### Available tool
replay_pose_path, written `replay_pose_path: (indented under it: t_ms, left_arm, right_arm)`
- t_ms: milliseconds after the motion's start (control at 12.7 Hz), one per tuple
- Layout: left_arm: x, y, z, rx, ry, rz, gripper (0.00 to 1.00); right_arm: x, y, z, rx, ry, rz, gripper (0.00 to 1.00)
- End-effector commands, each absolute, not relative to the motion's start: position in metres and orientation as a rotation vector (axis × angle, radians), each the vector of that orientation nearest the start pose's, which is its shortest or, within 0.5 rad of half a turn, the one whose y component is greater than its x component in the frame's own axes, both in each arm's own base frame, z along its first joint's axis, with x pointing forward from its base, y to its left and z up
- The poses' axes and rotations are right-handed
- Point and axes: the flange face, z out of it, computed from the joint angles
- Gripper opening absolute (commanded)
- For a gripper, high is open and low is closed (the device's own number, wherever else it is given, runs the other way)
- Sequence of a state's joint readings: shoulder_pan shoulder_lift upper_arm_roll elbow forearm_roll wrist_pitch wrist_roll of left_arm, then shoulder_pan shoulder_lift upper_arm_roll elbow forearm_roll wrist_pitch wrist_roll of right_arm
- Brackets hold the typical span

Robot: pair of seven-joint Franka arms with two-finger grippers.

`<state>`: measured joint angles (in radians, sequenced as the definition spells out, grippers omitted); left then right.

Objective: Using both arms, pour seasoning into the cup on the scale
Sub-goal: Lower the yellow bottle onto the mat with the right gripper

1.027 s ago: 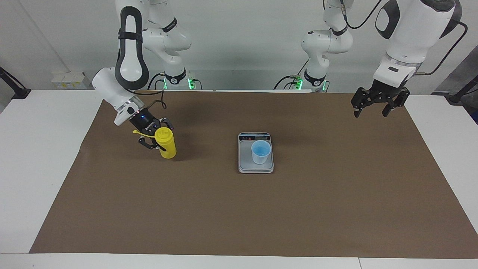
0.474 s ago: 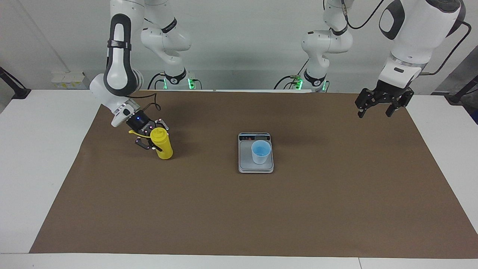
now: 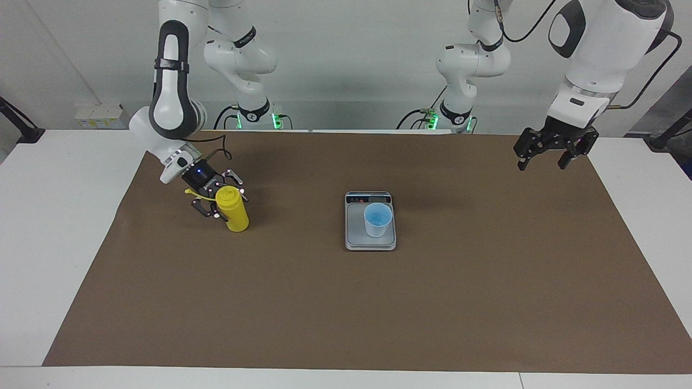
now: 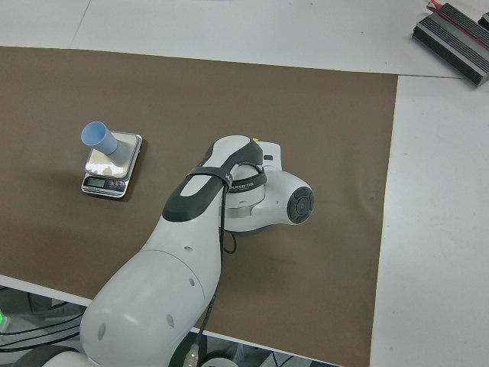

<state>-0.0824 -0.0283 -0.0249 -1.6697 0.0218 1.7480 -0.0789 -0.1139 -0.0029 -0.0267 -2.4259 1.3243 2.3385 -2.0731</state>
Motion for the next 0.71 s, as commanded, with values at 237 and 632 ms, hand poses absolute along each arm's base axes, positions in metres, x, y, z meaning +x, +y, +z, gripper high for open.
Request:
replay_pose_path:
  t_ms: [237, 632]
  left_arm:
    - [0.552, -0.055, 0.609, -3.11, 0.052, -0.164, 1.0]
    - [0.552, -0.055, 0.608, -3.11, 0.052, -0.162, 1.0]
  right_arm:
    - [0.465, -0.073, 0.303, -2.256, -1.114, -1.045, 1.0]
    - [0.449, -0.121, 0.299, -2.295, -1.295, -0.922, 1.0]
